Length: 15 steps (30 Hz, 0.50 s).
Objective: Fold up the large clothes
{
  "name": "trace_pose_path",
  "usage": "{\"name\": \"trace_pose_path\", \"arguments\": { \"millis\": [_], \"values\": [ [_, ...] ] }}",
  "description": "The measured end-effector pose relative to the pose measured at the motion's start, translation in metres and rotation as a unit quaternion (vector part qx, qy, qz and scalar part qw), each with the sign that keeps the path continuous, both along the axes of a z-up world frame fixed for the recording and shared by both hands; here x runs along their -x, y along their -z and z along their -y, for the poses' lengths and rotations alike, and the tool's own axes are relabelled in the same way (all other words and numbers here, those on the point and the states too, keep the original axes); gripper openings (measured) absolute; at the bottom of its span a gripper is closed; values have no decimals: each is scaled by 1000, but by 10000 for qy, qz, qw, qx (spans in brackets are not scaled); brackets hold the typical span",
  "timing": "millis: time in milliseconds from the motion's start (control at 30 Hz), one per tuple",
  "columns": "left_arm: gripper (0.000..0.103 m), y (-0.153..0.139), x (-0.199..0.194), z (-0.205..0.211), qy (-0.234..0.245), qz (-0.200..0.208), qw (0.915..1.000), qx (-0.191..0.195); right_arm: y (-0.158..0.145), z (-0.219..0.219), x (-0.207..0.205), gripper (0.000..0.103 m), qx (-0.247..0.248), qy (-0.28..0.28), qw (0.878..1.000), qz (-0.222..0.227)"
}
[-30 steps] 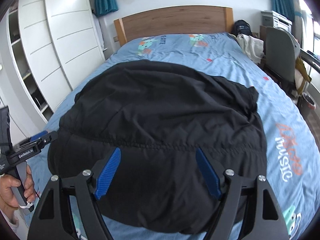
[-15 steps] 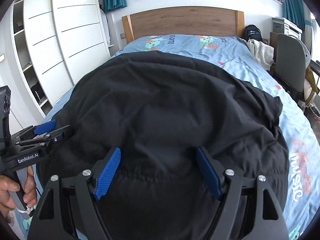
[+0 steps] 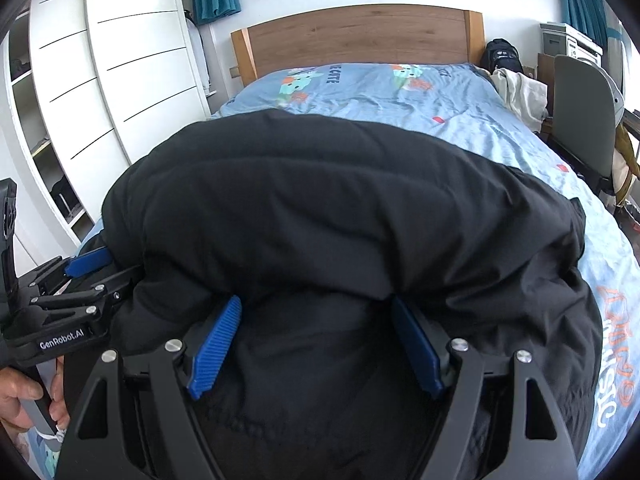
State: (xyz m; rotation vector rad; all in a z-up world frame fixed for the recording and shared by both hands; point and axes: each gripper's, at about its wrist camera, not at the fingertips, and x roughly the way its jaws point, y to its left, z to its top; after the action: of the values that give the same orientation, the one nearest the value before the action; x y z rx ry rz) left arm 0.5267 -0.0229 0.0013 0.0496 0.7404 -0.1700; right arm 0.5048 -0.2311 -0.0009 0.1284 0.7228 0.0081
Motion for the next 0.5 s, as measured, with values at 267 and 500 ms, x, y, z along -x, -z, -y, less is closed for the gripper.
{"name": "trace_pose_path", "arguments": {
  "millis": [267,500],
  "values": [
    [84,3,-39,11,-39,-322,9994,-93,4,13,-43,77,-13,135,9996,-229],
    [87,8,-72,25,-66,-573,9979,-302,14,34,-82,77,-191,321,9982,-476]
  ]
}}
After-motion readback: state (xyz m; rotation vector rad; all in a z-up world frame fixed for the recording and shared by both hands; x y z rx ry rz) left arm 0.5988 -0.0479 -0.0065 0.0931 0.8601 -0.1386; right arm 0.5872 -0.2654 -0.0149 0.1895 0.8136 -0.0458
